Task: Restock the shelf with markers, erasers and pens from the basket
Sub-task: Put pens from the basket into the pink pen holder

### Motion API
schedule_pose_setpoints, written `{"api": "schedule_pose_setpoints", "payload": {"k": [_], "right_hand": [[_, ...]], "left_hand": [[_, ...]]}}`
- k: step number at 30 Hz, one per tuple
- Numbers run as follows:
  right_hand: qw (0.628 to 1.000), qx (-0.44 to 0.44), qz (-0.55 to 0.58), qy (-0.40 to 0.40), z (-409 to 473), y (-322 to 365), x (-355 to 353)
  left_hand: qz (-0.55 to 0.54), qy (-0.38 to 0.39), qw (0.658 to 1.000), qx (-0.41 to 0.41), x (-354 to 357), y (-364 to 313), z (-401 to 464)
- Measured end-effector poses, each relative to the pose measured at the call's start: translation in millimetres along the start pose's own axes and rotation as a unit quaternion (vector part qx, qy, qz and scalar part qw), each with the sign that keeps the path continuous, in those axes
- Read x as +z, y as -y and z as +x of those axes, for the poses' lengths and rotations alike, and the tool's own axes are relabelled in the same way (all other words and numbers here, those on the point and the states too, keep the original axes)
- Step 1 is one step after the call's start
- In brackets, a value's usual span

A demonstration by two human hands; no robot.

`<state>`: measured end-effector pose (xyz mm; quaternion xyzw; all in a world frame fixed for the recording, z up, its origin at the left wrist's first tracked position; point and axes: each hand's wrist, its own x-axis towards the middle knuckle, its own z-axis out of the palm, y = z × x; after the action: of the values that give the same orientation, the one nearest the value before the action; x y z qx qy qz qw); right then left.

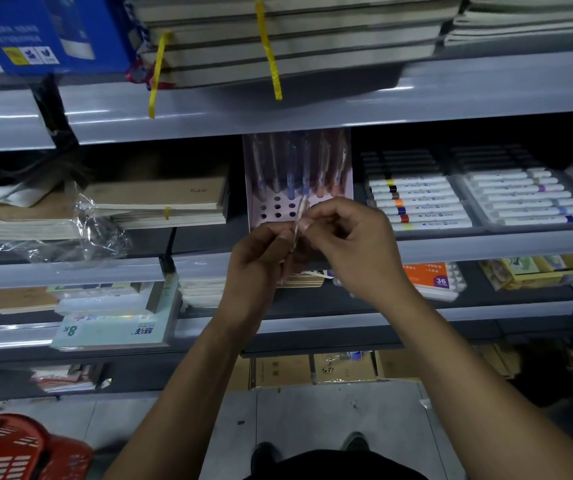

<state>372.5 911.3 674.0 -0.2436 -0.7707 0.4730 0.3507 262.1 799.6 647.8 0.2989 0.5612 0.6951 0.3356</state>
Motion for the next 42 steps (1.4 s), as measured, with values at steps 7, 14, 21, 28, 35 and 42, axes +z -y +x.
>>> {"api": "schedule_pose_setpoints", "payload": {"k": [7, 14, 21, 28, 35, 42], "right_hand": [[0.987, 0.001, 0.062, -0.149, 19.4, 4.8, -15.8], [0.969, -0.011, 0.004, -0.245, 43.8, 1.2, -28.6], [0.966, -0.004, -0.055, -0.254, 54.9, 0.3, -22.3], [0.963, -0.038, -0.147, -0.221, 58.1, 2.4, -16.0], [0.961, -0.039, -0.227, -0.150, 62.6, 3.8, -13.8], [0.964, -0.024, -0.230, -0.128, 60.1, -3.5, -13.0]], "left_hand": [[0.263, -0.050, 0.960, 0.078, -5.2, 14.6, 2.3], [0.448, -0.051, 0.875, 0.176, -8.5, 18.9, -2.4], [0.463, -0.051, 0.871, 0.160, -9.8, 18.2, -3.2], [0.456, -0.056, 0.874, 0.160, -9.1, 18.2, -3.4], [0.463, -0.053, 0.869, 0.170, -9.8, 20.6, -2.9], [0.466, -0.058, 0.865, 0.177, -8.6, 20.8, -3.8]]}}
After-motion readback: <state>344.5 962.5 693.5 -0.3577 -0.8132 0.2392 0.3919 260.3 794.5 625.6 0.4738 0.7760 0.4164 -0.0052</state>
